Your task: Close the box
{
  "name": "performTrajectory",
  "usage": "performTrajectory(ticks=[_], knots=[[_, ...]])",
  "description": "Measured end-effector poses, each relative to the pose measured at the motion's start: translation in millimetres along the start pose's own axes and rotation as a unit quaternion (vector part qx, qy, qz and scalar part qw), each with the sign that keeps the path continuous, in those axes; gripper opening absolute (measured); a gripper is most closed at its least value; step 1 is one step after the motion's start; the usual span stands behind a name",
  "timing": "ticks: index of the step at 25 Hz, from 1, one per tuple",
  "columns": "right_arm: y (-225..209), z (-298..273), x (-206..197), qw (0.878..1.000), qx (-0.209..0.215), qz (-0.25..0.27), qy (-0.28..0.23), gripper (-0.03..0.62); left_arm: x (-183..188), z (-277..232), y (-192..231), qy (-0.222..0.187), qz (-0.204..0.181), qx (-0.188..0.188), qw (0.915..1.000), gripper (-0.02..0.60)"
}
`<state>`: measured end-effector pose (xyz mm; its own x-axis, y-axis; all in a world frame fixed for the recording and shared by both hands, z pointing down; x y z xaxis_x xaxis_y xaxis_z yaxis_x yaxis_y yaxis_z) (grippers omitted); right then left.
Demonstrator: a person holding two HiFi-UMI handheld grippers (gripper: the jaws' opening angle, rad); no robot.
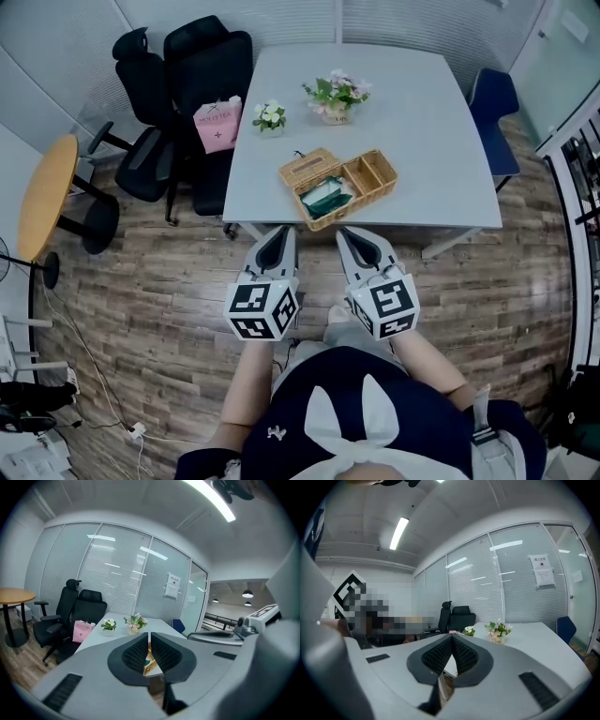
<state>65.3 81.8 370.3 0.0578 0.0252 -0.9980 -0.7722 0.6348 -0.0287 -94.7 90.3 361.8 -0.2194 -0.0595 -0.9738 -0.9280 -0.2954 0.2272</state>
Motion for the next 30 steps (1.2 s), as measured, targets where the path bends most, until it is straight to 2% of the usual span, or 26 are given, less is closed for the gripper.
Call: performTrajectory(ticks=[3,6,7,9,10,21,30], knots=[[-9,-11,-3,1.000,0.005,0.000,0.000,0.003,3,-13,7,-0.013,0.021,0.003,0.9997,0.026],[-17,-20,-6,1.000,0.010,0.000,0.002,0.003,5,-22,17,-0.024,0.021,0.034,0.9989,0.032],[-19,-22,-7,1.000,0.012,-0.001,0.003,0.003,5,-25,20,-0.027,0.025,0.040,0.9985,0.050],[-25,-27,-8,1.000,0.015,-0.002,0.005,0.003,3,-31,26,-0.030,0.037,0.046,0.9978,0.147],[-28,-29,-9,1.000,0.018,-0.002,0.007,0.003,2,-34,28,-0.030,0.041,0.049,0.9975,0.165],[-46,-48,-21,0.999,0.032,-0.007,0.020,0.003,-13,-56,50,-0.012,0.066,0.075,0.9949,0.213],[-57,-69,-28,0.999,0.024,-0.012,0.031,0.003,-25,-89,69,0.033,0.086,0.066,0.9936,0.213]])
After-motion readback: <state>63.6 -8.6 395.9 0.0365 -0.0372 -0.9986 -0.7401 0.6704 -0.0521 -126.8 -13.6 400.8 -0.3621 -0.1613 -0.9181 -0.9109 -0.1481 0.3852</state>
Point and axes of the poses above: the fingertips, and each gripper's own axes: z backward along the fingers, y to its left, x out of its top, the point moved 7 cm from there along z, backward along the fingers, and after that the axes turned 15 degrees about -y, right-handed, at the moved point
